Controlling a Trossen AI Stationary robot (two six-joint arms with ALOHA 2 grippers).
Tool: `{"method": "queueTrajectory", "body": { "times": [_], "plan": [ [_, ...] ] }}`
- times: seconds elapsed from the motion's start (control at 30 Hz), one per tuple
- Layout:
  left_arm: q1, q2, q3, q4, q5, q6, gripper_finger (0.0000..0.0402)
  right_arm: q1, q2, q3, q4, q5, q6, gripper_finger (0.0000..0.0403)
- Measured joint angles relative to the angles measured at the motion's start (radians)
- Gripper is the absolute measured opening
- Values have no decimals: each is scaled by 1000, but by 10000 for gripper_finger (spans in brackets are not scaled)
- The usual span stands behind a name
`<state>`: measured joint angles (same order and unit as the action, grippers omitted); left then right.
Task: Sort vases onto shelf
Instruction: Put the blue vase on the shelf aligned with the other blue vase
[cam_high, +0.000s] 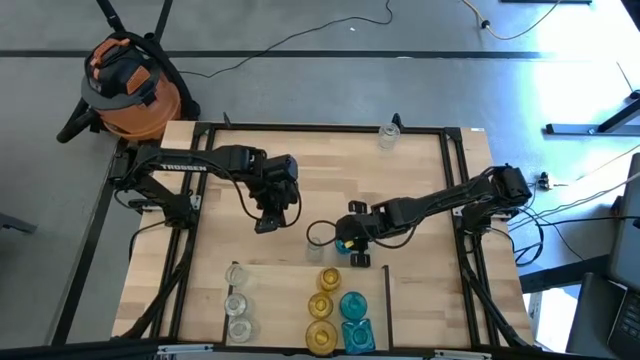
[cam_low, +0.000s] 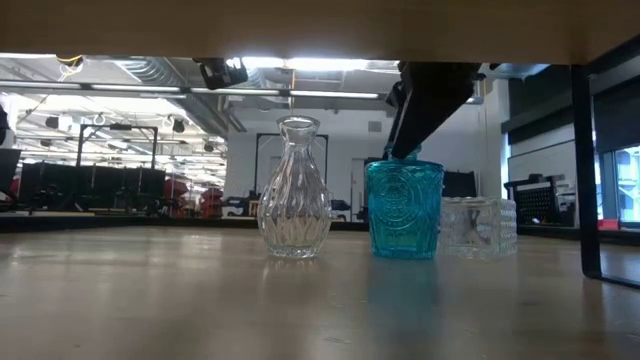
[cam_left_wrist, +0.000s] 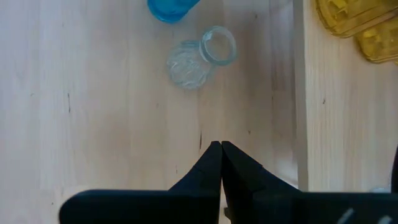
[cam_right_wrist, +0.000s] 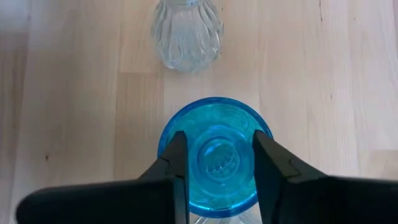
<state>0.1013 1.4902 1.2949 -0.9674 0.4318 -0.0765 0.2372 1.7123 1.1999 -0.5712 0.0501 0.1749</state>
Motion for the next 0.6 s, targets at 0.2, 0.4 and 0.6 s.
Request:
{"method": "queueTrajectory", "body": {
  "times": [0.2, 0.4, 0.6],
  "plan": [
    [0, 0, 0, 28, 0, 0, 1, 5, -26, -4, -18, -16, 33, 83],
    [0, 0, 0, 67, 0, -10, 1, 6, -67, -4, -33, 27, 36, 83],
    [0, 0, 0, 98, 1, -47, 1, 5, -108, 13, -93, 39, 38, 83]
  ]
}}
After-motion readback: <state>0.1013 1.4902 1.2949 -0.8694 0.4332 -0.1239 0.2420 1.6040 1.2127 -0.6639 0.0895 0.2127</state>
